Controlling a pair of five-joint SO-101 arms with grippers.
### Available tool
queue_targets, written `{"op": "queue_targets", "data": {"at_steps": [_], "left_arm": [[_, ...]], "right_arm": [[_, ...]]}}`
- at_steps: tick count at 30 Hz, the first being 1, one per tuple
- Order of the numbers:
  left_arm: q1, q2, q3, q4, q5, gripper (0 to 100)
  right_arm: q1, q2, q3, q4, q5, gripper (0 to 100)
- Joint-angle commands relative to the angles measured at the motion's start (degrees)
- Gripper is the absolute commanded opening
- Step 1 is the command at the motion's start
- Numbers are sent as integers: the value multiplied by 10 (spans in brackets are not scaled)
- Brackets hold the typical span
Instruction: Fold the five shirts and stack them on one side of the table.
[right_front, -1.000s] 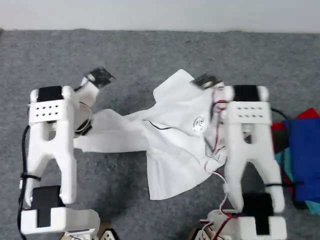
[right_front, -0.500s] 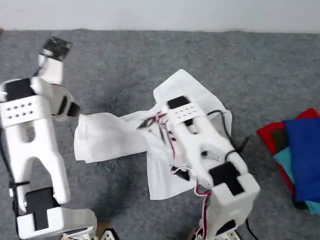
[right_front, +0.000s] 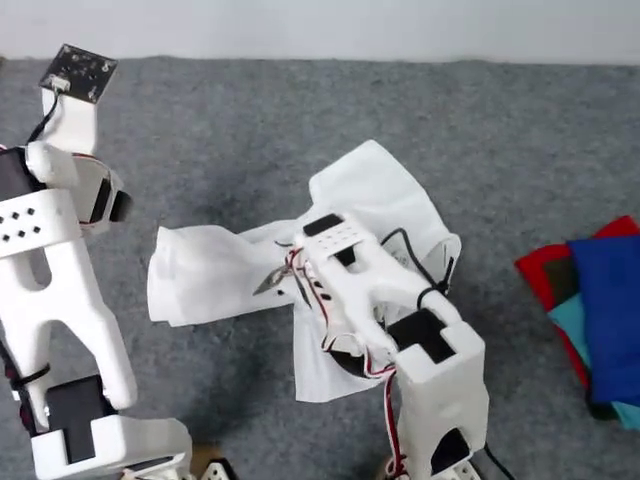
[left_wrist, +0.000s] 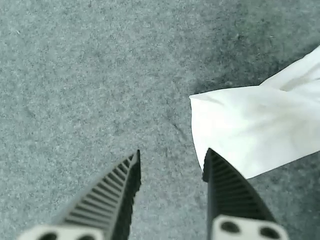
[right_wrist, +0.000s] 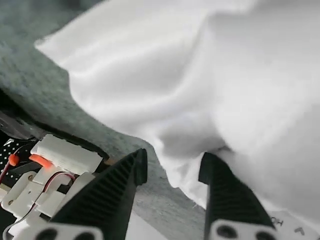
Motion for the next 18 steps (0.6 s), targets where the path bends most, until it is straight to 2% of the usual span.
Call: {"op": "queue_targets", "data": {"at_steps": [1,4,7,12,16,18], "left_arm": [[-6,-28,-23,14,9,191],[-13,-28,-23,14,9,191],[-20,-24,-23,14,9,191],[-33,-24,-23,14,9,191],[-31,-23,-22,14,9,191],[-28,-22,-17,14,9,191]], "right_arm": [[52,1,-21,-10,6,75],[120,1,-21,-16,25,28],[196,1,-25,-22,67,25],[314,1,-89,2,91,25],[357,0,-176,76,109,29],[375,-14,-209,75,92,29]]}}
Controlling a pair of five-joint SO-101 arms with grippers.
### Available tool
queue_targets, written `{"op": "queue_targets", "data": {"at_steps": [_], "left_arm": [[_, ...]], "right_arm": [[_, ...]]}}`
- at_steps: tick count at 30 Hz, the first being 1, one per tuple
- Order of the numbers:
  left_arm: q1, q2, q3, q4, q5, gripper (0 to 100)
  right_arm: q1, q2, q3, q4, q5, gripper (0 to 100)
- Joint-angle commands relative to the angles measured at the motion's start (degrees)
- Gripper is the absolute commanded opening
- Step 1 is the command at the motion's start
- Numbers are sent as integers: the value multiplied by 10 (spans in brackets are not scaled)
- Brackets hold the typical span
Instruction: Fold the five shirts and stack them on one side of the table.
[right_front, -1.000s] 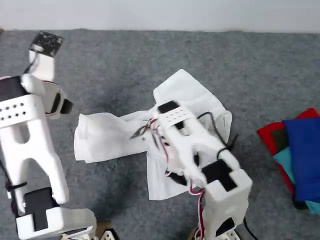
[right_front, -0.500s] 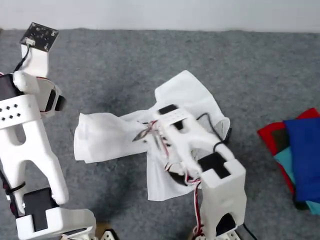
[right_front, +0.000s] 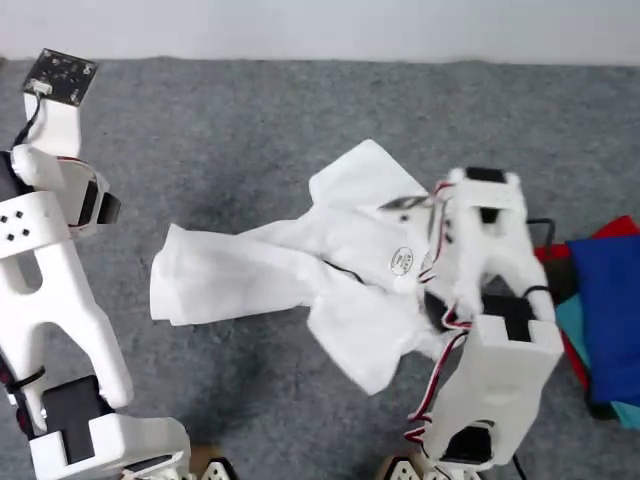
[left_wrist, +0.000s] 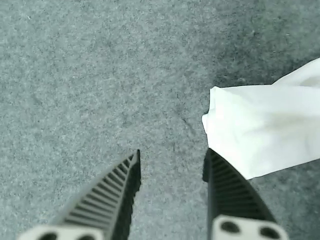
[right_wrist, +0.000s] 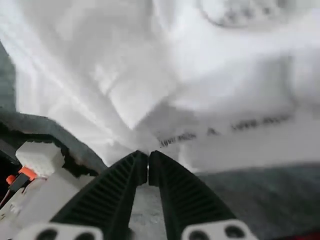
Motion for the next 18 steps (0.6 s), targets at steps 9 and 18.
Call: {"op": "queue_targets", "data": {"at_steps": [9,18], "left_arm": [[105,45,45,-48,62,197],[205,287,-108,18,273,327]], "right_arm": [[19,-138,-81,25,-20,216],[21,-159,-80,25,-20,299]]}}
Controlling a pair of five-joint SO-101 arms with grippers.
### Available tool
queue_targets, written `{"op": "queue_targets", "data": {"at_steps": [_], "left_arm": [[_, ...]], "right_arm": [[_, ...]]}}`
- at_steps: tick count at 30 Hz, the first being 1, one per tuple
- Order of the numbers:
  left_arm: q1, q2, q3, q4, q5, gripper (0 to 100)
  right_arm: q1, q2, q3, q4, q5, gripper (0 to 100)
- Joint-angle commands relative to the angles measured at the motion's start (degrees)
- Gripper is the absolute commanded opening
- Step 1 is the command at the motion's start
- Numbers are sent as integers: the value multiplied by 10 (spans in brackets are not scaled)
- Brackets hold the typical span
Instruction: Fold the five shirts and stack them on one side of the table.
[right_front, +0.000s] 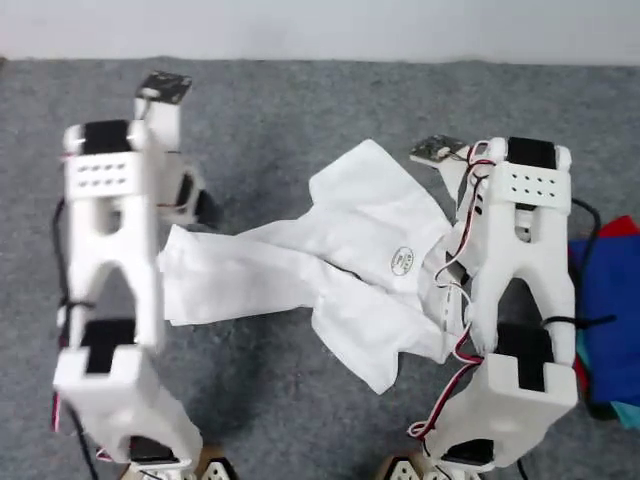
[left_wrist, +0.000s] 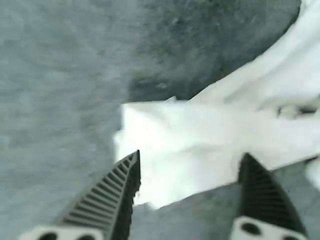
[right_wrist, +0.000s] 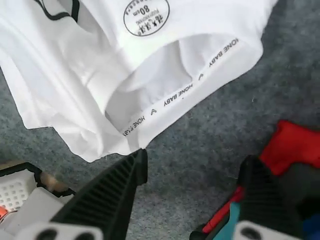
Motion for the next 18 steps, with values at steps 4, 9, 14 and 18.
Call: {"op": "queue_targets", "data": {"at_steps": [4,9,14,18], "left_arm": [[44,119,-92,26,172,327],[43,128,-73,26,311,327],[44,134,-64,25,318,327],[46,134,-60,25,319,327]], "right_arm": [[-2,-19,-27,23,-4,287],[-2,-19,-27,18,-2,268],[-3,-18,-27,17,-2,263],[-3,-18,-28,16,-2,263]]}}
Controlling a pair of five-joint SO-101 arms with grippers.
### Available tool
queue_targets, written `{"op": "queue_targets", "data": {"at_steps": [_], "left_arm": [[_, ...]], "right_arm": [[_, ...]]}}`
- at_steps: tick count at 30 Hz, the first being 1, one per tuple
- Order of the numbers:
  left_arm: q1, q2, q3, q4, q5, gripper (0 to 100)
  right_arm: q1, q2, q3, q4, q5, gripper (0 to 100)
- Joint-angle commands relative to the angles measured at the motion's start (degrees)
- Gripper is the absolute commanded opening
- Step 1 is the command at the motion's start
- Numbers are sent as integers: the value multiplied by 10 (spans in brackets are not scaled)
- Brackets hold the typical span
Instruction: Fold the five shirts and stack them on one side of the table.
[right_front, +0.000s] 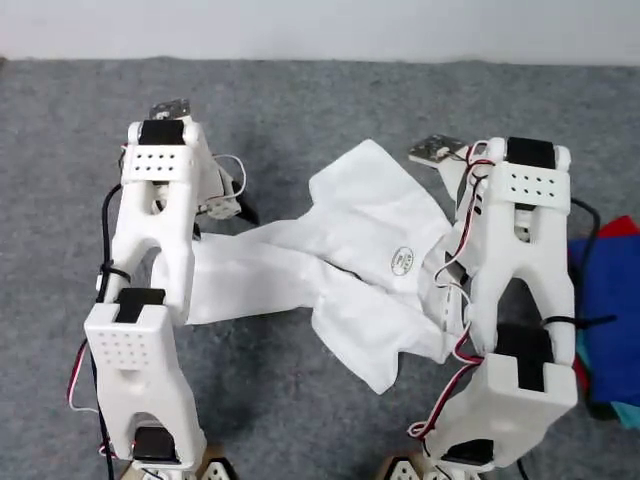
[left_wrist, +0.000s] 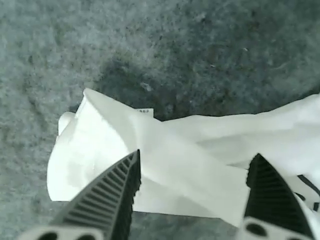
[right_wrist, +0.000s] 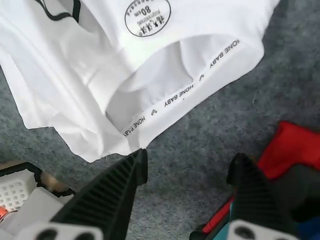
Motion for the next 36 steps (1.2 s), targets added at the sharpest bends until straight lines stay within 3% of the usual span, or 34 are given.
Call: {"op": "queue_targets", "data": {"at_steps": [1,11,17,28,32,36], "left_arm": [[6,-3,8,19,10,327],[3,62,73,18,4,301],[4,88,18,18,-68,2],[8,-7,-36,19,-74,12],[8,-50,-1,19,-152,12],[7,-112,120,19,-252,12]], "right_arm": [[-3,-18,-28,16,-2,263],[-2,-18,-29,16,-3,263],[-2,-18,-29,17,-4,263],[-2,-18,-29,17,-4,263],[-2,-18,-29,15,-4,263],[-1,-18,-29,5,-4,263]]}}
